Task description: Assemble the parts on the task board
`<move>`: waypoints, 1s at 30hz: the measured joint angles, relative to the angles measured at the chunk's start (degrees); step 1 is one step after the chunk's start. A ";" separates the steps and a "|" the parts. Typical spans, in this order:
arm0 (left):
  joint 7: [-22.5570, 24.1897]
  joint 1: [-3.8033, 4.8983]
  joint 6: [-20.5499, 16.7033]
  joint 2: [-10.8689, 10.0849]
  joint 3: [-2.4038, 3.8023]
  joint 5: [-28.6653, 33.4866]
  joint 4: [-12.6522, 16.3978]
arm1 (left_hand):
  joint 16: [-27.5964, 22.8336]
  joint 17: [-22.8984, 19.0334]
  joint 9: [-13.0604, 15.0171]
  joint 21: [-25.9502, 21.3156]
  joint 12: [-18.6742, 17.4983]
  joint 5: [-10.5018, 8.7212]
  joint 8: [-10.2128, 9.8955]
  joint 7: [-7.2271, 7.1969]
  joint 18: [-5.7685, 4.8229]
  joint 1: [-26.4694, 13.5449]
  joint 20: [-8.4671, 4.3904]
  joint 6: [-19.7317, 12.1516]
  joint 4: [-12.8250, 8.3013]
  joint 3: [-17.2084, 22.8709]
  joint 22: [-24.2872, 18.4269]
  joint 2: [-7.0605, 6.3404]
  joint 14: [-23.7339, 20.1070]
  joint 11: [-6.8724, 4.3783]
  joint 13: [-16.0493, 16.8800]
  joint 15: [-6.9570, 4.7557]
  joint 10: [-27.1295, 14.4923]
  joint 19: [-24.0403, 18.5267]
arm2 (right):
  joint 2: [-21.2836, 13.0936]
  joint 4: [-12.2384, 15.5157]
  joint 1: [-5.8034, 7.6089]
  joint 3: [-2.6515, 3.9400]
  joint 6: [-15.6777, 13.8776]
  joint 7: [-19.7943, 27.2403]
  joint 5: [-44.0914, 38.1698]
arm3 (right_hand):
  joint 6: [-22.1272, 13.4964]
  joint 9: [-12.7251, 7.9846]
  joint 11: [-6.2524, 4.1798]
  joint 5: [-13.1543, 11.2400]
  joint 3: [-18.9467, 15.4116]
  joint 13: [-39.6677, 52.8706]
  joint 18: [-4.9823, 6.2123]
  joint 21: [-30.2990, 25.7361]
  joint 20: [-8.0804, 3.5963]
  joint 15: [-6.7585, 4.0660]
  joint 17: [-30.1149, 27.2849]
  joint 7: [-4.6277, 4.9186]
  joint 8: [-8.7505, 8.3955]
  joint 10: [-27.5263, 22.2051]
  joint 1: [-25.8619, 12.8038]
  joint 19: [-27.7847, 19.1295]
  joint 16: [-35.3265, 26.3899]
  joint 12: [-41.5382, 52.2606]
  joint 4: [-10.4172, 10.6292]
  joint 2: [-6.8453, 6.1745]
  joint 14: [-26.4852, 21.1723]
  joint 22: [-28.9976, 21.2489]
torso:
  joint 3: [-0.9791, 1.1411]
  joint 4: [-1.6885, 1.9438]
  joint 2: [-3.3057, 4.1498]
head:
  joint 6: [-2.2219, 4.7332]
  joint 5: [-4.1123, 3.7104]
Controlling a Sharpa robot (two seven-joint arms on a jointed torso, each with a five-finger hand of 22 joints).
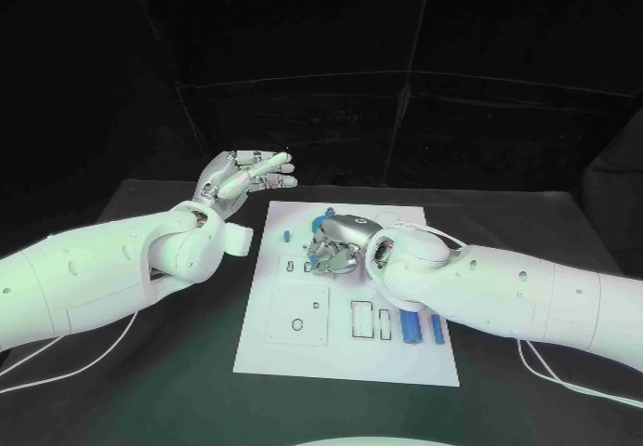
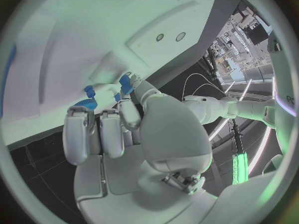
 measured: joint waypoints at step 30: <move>-0.05 0.01 0.03 0.01 0.00 0.41 -0.03 | 0.06 0.01 0.00 0.00 0.00 0.00 0.00 0.00 0.00 0.00 0.00 0.00 0.00 0.00 0.01 0.00 0.00 0.00 0.00 0.00 0.00 0.00 | -0.04 -0.74 -0.41 0.21 1.36 -0.37 -3.91 | 0.18 -0.18 0.21 -0.82 0.16 -1.25 0.00 0.00 -0.20 0.00 0.00 -0.20 -0.43 -0.63 -1.59 -0.20 -0.29 -1.99 -0.17 -1.59 0.00 -0.01 | 0.08 -0.06 0.02 | -0.42 0.11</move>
